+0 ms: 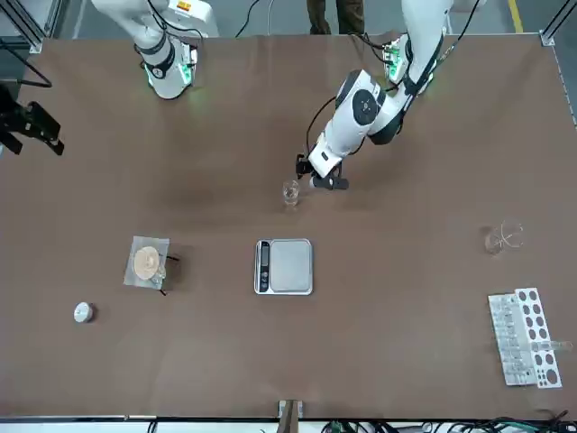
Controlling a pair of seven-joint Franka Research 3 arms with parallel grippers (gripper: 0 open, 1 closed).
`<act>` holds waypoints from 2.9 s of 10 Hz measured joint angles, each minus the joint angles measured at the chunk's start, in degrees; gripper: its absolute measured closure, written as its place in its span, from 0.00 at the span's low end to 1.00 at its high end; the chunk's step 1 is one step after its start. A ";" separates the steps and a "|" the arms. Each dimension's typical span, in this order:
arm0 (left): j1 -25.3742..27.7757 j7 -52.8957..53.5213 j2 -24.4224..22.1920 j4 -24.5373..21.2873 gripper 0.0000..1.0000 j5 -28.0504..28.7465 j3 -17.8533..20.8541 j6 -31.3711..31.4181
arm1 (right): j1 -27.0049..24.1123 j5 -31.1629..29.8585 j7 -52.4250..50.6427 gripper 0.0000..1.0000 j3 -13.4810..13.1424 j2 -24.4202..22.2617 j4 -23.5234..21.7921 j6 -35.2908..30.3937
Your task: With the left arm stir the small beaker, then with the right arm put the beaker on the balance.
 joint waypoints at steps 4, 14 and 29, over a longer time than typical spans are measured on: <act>0.00 0.28 0.26 0.00 0.59 0.00 0.00 0.01 | -0.02 0.00 -0.07 0.00 0.00 0.01 0.00 0.08; 0.11 0.58 0.48 0.17 0.67 0.01 0.07 0.44 | -0.14 0.00 -0.16 0.00 -0.01 0.01 0.00 0.08; -0.31 0.58 0.49 1.42 0.91 0.01 -0.04 0.53 | -0.14 0.00 -0.22 0.00 -0.01 0.02 0.00 0.09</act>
